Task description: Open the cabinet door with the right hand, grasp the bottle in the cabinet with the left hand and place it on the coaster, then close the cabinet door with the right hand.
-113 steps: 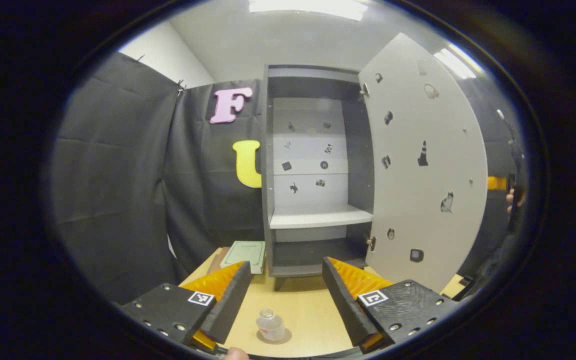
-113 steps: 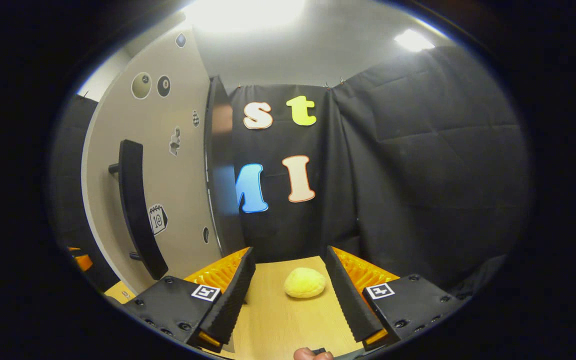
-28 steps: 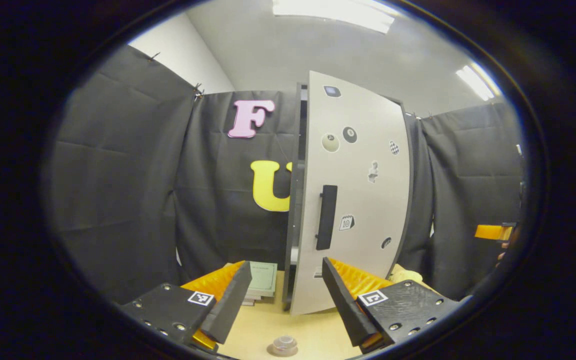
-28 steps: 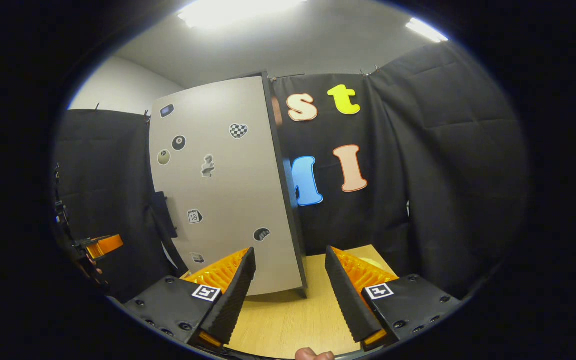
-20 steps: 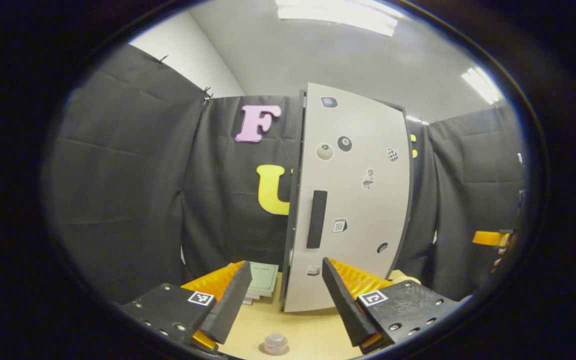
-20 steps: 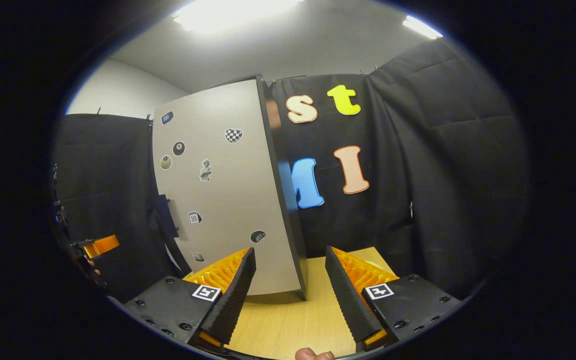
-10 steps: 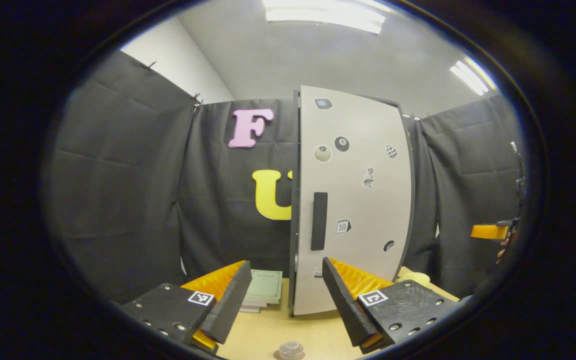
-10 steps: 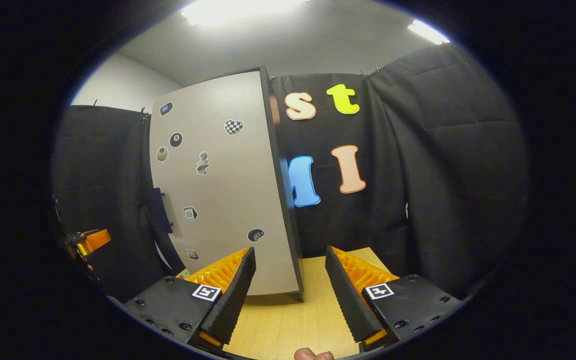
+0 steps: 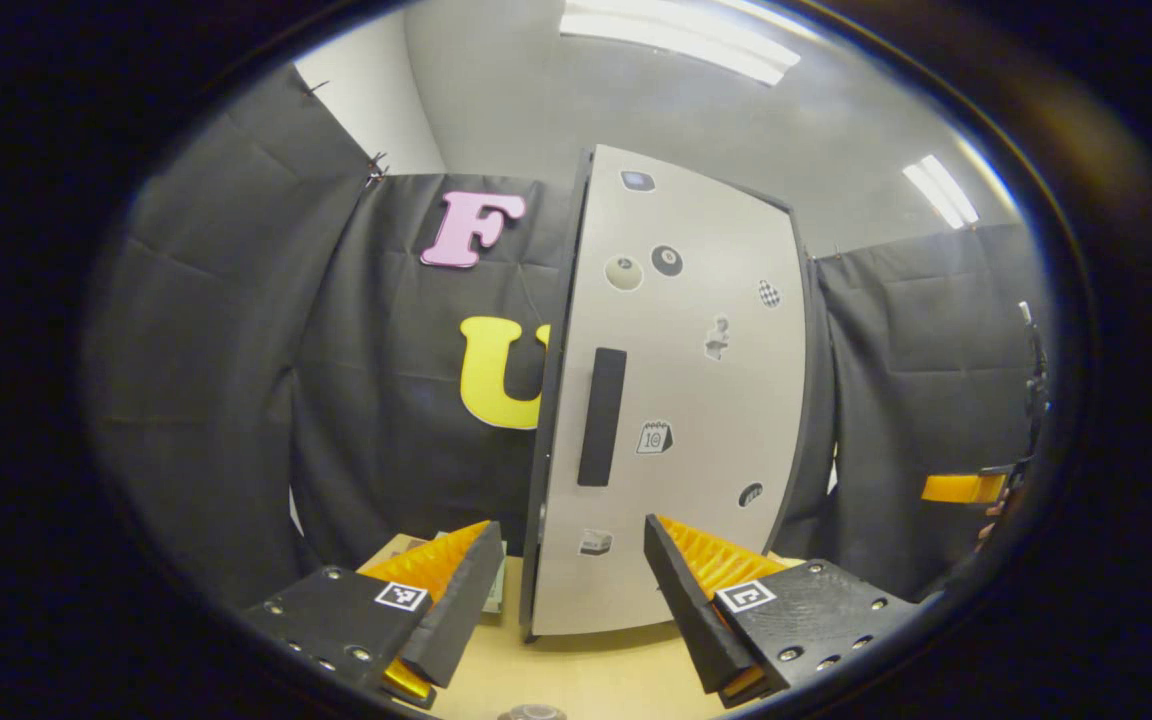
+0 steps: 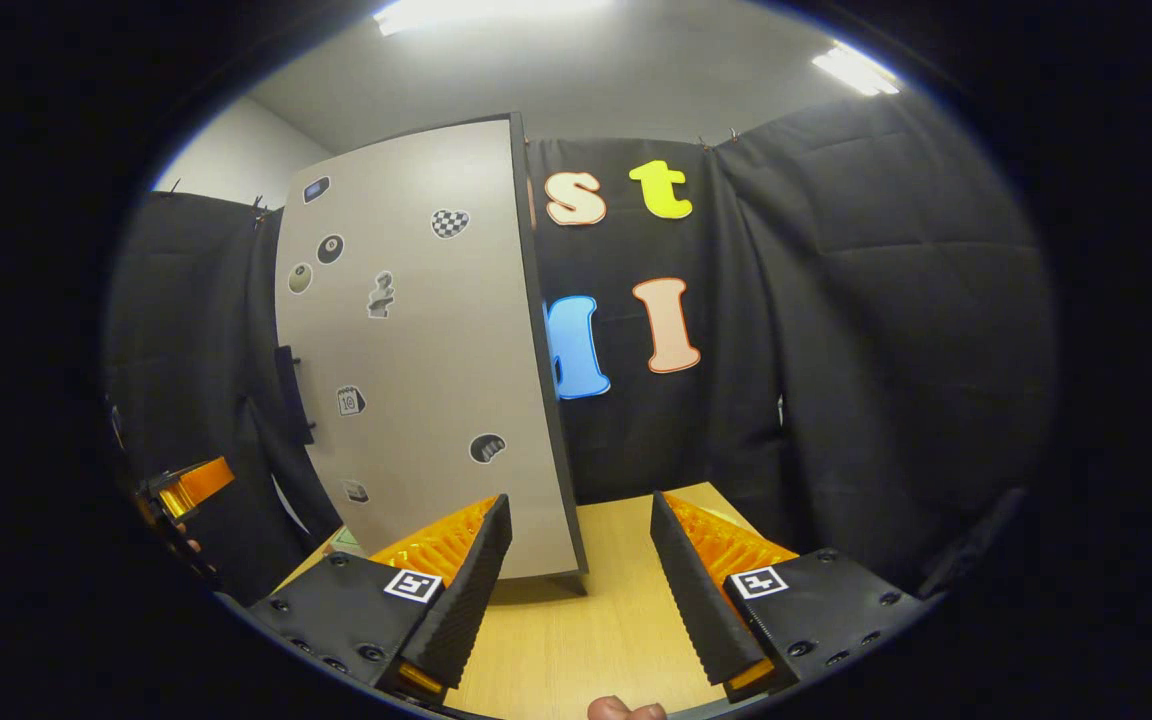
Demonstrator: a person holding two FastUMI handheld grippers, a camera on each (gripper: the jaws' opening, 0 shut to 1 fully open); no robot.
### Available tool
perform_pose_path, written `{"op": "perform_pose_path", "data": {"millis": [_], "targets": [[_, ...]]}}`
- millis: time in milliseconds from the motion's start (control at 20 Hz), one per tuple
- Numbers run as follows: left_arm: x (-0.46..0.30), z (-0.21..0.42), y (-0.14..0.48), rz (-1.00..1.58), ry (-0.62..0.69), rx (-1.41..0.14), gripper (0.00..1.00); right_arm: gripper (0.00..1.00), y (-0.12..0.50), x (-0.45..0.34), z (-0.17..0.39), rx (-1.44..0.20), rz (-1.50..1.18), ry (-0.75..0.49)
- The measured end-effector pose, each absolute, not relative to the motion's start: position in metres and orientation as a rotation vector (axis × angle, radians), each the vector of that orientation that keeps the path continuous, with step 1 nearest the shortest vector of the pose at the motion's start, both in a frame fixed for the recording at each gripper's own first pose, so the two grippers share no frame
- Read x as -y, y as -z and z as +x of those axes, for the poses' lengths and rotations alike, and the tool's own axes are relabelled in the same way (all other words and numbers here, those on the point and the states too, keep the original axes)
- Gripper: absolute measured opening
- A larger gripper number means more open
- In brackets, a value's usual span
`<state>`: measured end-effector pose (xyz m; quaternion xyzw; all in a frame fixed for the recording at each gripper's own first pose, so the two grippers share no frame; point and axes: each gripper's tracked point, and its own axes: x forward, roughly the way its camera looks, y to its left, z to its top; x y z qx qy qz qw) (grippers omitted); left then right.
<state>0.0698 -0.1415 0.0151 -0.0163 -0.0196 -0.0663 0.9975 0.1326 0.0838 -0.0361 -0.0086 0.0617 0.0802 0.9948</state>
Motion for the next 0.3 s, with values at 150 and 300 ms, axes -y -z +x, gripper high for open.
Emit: {"op": "perform_pose_path", "data": {"millis": [150,300], "targets": [[0.173,0.084,0.018,-0.012,0.174,-0.006,0.89,0.89,0.064,-0.057,0.128,-0.141,-0.008,-0.119],[0.217,0.087,0.039,0.003,0.209,-0.050,0.89,0.89,0.087,-0.027,0.127,-0.182,0.011,-0.090]]}}
